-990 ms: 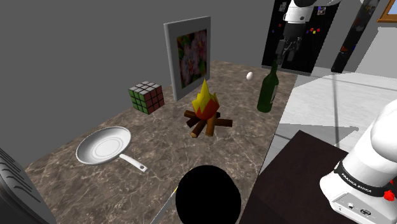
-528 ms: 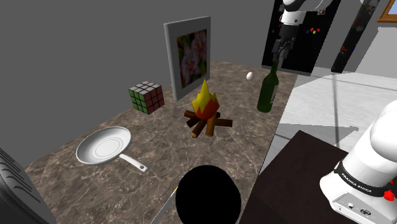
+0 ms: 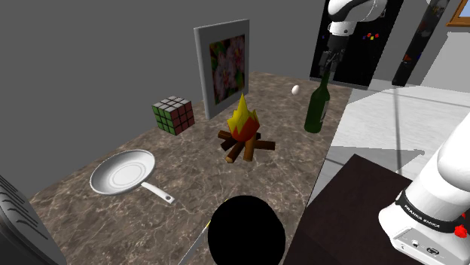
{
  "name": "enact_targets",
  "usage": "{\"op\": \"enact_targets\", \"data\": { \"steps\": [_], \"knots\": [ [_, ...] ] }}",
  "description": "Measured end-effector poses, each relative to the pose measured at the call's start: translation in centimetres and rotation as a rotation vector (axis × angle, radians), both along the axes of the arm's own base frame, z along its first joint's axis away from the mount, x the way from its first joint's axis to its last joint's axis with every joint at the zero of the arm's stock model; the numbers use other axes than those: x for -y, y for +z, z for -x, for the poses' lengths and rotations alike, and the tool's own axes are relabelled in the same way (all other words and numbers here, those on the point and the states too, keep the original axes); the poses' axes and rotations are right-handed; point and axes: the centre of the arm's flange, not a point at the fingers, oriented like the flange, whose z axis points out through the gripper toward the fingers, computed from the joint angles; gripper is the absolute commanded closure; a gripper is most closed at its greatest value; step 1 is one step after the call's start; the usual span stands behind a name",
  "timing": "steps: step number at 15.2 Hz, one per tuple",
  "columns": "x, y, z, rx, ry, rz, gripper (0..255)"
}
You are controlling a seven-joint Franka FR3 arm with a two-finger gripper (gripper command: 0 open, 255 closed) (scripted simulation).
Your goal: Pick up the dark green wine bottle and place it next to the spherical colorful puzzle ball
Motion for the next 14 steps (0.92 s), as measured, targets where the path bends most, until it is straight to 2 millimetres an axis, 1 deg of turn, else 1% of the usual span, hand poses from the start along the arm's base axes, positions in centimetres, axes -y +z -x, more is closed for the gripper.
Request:
{"op": "enact_targets", "data": {
  "steps": [3, 9, 10, 14],
  "knots": [
    [0.1, -1.6, -0.2, 0.000, 0.000, 0.000, 0],
    [0.0, -1.9, -0.2, 0.000, 0.000, 0.000, 0],
    [0.0, -1.9, -0.2, 0.000, 0.000, 0.000, 255],
    [0.0, -1.9, -0.2, 0.001, 0.000, 0.000, 255]
  ]
}}
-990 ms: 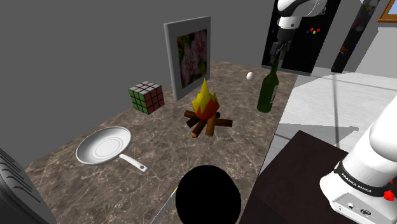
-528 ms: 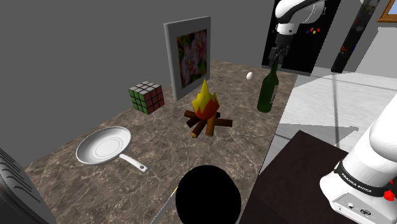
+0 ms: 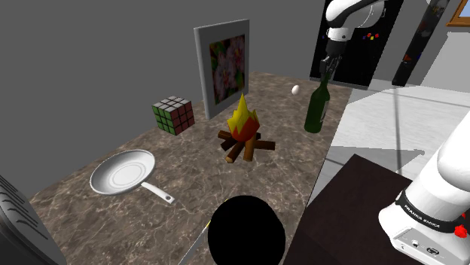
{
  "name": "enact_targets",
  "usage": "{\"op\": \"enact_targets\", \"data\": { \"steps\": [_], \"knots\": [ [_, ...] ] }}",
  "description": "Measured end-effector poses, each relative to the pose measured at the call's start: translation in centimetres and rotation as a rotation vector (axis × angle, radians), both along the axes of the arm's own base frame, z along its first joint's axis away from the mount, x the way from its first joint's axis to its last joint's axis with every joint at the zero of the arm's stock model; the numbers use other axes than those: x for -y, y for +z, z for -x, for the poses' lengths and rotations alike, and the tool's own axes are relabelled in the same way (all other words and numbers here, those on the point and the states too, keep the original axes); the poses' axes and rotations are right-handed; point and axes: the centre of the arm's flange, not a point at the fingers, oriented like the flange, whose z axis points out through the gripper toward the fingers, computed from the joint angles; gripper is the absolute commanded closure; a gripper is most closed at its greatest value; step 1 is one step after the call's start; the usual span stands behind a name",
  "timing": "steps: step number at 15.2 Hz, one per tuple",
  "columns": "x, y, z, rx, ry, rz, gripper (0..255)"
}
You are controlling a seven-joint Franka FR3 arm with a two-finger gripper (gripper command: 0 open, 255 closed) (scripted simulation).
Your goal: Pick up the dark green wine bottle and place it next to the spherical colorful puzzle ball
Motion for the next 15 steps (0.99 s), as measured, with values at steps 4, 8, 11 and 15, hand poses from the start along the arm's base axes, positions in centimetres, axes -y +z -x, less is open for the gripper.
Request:
{"op": "enact_targets", "data": {
  "steps": [4, 8, 11, 15],
  "knots": [
    [0.0, 0.0, 0.0, 0.000, 0.000, 0.000, 255],
    [0.0, 0.6, 0.1, -0.001, 0.000, 0.000, 255],
    [-0.1, 2.1, -0.1, -0.001, 0.000, 0.000, 255],
    [0.0, 4.1, 0.0, -0.001, 0.000, 0.000, 255]
  ]
}}
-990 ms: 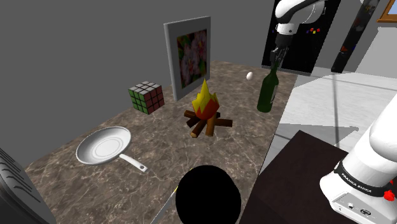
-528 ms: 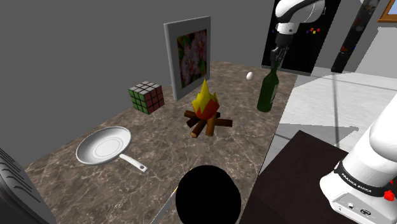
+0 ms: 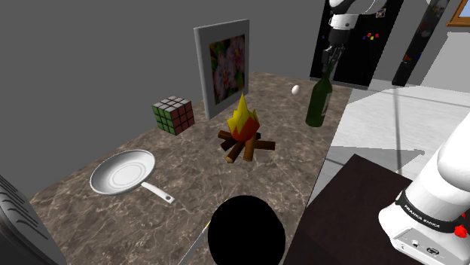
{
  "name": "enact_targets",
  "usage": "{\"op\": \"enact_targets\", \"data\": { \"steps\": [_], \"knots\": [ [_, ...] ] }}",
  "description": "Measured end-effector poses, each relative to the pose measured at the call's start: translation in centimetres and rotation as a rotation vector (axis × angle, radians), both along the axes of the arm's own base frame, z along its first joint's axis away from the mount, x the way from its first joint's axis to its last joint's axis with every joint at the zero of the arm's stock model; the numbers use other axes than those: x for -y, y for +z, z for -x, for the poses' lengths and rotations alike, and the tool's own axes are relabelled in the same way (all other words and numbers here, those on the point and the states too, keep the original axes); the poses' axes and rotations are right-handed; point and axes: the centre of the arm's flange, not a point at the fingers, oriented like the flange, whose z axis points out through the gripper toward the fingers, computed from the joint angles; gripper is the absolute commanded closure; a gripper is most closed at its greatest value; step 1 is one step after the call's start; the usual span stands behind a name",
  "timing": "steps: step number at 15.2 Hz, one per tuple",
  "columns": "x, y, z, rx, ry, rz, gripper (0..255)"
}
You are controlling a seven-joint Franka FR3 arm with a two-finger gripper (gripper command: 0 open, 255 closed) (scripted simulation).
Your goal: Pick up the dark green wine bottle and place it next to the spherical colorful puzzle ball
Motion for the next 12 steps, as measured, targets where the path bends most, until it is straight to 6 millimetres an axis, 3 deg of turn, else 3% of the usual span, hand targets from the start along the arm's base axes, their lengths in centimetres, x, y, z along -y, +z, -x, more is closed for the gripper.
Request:
{"op": "enact_targets", "data": {
  "steps": [12],
  "knots": [
    [0.1, 6.4, 0.1, 0.000, 0.000, 0.000, 255]
  ]
}}
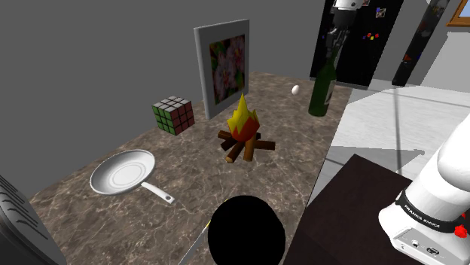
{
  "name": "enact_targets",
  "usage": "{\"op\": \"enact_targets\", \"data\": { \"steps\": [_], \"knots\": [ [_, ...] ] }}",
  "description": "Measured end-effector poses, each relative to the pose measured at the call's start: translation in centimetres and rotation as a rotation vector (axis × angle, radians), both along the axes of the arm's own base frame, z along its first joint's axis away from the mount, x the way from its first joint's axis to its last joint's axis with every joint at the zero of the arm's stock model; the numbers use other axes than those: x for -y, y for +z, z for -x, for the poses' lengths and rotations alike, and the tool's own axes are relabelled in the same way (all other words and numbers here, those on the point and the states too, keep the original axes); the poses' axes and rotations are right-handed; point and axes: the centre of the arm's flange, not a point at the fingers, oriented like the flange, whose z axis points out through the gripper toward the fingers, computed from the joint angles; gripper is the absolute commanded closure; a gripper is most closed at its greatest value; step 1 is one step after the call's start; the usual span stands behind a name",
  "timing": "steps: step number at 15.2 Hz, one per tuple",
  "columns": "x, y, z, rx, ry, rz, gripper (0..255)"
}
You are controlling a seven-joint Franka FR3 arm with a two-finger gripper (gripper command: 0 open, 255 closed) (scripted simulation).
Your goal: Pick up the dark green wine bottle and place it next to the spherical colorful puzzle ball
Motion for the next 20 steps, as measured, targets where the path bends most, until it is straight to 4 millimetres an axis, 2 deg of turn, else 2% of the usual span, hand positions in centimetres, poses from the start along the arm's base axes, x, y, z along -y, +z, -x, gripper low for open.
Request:
{"op": "enact_targets", "data": {
  "steps": [20],
  "knots": [
    [-0.1, 10.7, -0.1, 0.000, 0.000, 0.000, 255]
  ]
}}
